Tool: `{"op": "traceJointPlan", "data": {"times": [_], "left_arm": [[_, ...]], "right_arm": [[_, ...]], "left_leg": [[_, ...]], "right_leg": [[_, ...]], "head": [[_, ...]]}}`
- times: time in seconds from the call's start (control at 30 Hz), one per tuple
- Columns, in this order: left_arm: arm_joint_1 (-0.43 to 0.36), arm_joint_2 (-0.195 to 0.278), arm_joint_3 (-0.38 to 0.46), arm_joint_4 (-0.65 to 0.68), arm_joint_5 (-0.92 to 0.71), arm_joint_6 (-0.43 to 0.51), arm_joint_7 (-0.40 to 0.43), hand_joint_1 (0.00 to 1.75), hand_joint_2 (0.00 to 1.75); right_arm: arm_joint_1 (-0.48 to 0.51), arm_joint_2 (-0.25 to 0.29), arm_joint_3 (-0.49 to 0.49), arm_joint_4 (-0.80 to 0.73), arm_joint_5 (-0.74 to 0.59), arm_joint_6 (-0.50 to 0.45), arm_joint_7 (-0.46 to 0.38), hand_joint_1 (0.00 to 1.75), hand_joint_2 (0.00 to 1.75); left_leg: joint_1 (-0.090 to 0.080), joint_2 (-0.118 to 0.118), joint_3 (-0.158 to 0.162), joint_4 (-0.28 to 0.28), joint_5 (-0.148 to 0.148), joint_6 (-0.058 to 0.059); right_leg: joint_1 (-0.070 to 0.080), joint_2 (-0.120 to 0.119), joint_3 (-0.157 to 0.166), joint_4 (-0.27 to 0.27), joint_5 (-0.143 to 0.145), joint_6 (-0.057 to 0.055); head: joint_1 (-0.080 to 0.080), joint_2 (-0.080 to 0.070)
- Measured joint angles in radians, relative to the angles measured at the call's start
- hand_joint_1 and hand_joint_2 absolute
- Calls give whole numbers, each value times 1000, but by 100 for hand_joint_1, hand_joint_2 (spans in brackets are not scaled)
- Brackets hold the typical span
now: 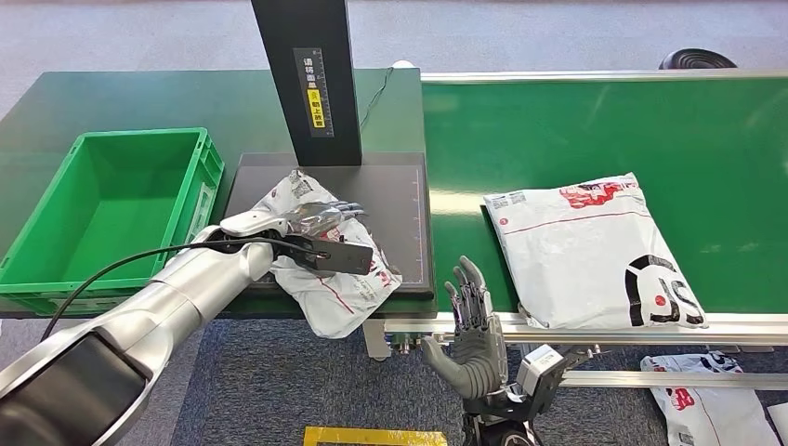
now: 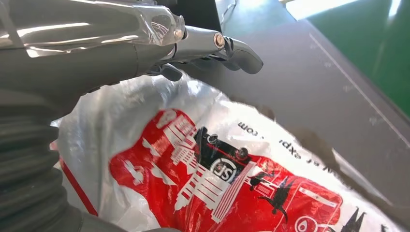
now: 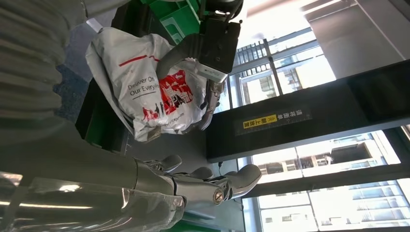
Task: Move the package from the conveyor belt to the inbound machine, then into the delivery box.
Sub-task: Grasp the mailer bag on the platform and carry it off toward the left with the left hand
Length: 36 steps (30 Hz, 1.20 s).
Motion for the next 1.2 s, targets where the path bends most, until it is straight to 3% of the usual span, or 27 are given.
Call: {"op": "traceJointPlan", "data": {"times": [0.3, 0.83, 1.03, 1.17, 1.2], "left_arm": [[55, 5, 21, 16, 24, 32, -11, 0, 175], [64, 6, 31, 19, 26, 34, -12, 0, 175], [107, 11, 65, 22, 35, 94, -7, 3, 175], [140, 16, 93, 24, 37, 128, -9, 171, 175], [147, 17, 100, 24, 37, 133, -9, 175, 175]], "right_arm": [[-11, 0, 1, 7, 0, 0, 0, 0, 175], [-13, 0, 1, 9, 1, 0, 0, 0, 175], [-13, 0, 0, 9, 8, -6, 10, 0, 175], [-12, -1, -2, 5, 9, -10, 18, 0, 175], [-12, -1, -2, 3, 9, -11, 20, 0, 175]], "left_leg": [[0, 0, 0, 0, 0, 0], [0, 0, 0, 0, 0, 0], [0, 0, 1, 0, 0, 0], [0, 0, 3, 0, 0, 0], [0, -1, 4, 0, 0, 0]], "right_leg": [[0, 0, 0, 0, 0, 0], [0, 0, 1, 0, 0, 0], [0, 0, 2, 0, 0, 0], [0, 0, 5, 0, -1, 1], [0, 0, 5, 0, -1, 1]], "head": [[0, 0], [0, 0], [0, 0], [0, 0], [0, 0]]}}
